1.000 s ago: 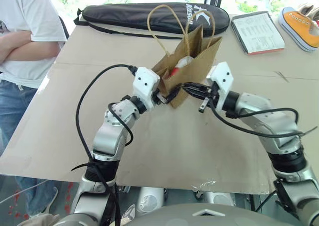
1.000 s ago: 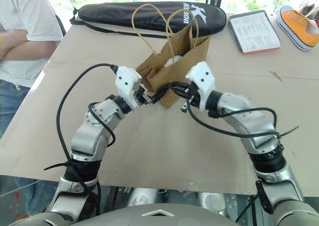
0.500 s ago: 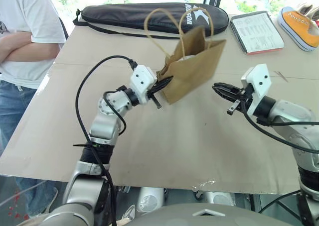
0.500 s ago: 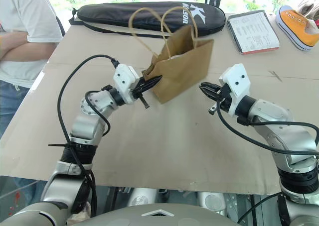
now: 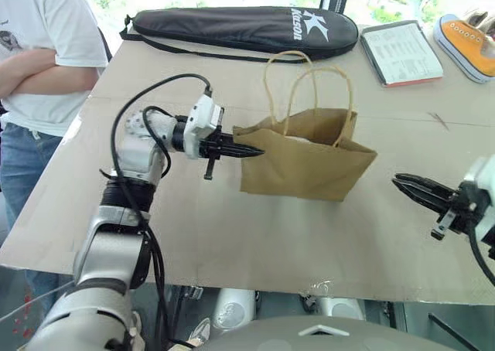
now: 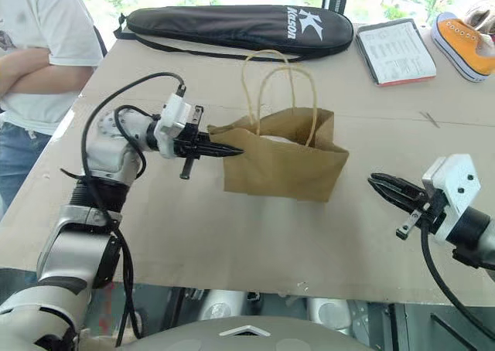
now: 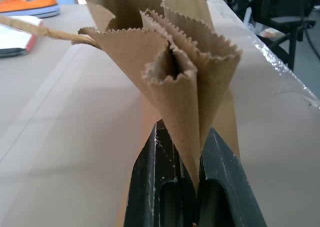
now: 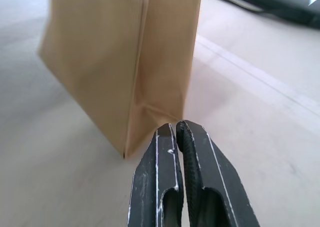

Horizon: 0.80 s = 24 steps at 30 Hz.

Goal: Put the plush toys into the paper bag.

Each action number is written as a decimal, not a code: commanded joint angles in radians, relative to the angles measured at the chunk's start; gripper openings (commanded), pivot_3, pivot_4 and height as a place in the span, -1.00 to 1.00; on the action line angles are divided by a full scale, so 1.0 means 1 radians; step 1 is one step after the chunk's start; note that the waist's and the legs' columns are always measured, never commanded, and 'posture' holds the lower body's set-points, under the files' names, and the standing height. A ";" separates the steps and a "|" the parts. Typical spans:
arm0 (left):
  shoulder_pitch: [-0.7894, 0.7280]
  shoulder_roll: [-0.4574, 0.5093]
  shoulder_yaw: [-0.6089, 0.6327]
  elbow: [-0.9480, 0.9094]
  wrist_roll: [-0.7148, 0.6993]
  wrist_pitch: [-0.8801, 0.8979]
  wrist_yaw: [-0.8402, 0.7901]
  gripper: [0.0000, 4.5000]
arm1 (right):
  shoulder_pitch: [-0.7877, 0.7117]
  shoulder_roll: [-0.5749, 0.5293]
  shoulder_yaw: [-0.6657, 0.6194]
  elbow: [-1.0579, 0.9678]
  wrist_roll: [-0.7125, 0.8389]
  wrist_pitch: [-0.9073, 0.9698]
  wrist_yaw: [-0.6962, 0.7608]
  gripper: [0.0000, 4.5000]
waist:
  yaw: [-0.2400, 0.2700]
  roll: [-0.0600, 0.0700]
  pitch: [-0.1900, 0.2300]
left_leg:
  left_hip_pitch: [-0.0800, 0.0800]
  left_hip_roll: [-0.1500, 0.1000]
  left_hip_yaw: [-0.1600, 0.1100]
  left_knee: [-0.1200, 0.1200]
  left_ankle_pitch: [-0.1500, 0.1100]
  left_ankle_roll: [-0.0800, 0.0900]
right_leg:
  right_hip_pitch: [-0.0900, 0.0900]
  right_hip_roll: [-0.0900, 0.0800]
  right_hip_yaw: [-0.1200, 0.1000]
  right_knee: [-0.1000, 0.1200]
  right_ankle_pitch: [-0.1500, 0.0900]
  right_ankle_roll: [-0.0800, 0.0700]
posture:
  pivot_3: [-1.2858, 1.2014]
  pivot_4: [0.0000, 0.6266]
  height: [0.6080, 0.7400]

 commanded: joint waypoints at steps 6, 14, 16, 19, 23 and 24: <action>-0.114 -0.056 0.012 0.148 0.119 -0.202 0.070 -1.00 | -0.012 -0.004 -0.040 -0.016 -0.015 -0.041 -0.075 -0.43 | 0.004 0.000 0.000 | 0.000 0.000 0.000 0.000 0.000 0.000 | 0.000 0.001 0.001 0.000 0.000 0.000 | 0.03 -0.52 1.00; -0.127 -0.068 0.033 0.198 0.171 -0.269 0.174 -1.00 | 0.006 -0.024 -0.026 0.005 0.006 -0.082 -0.011 0.94 | 0.003 0.000 0.000 | 0.000 0.000 0.000 0.000 0.000 0.000 | 0.000 0.001 0.001 0.000 0.000 0.000 | 0.03 -0.52 1.00; -0.129 -0.072 0.041 0.197 0.170 -0.260 0.196 -1.00 | 0.006 -0.033 -0.029 0.015 0.013 -0.093 0.010 0.97 | 0.003 0.000 0.000 | 0.000 0.001 0.000 0.000 0.000 0.000 | 0.000 0.001 0.001 0.000 0.000 0.000 | 0.03 -0.52 1.00; -0.111 -0.069 0.034 0.178 0.168 -0.263 0.194 -1.00 | -0.009 -0.040 -0.022 0.028 0.018 -0.111 0.026 0.97 | 0.003 0.000 0.000 | 0.000 0.001 0.000 0.000 0.000 0.000 | 0.000 0.001 0.001 0.000 0.000 0.000 | 0.03 -0.52 1.00; -0.079 -0.058 0.048 0.146 0.130 -0.216 0.172 -0.85 | -0.050 -0.064 0.004 0.055 0.024 -0.130 0.064 0.99 | 0.003 0.000 0.000 | 0.000 0.001 0.001 0.000 0.000 0.000 | 0.000 0.001 0.002 0.000 0.000 0.000 | 0.03 -0.52 1.00; -0.075 -0.049 0.053 0.132 0.117 -0.195 0.161 -0.69 | -0.048 -0.069 0.001 0.056 0.026 -0.134 0.074 1.00 | 0.003 0.000 0.000 | 0.001 0.001 0.000 0.000 0.000 0.000 | 0.000 0.001 0.001 0.000 0.000 0.000 | 0.03 -0.52 1.00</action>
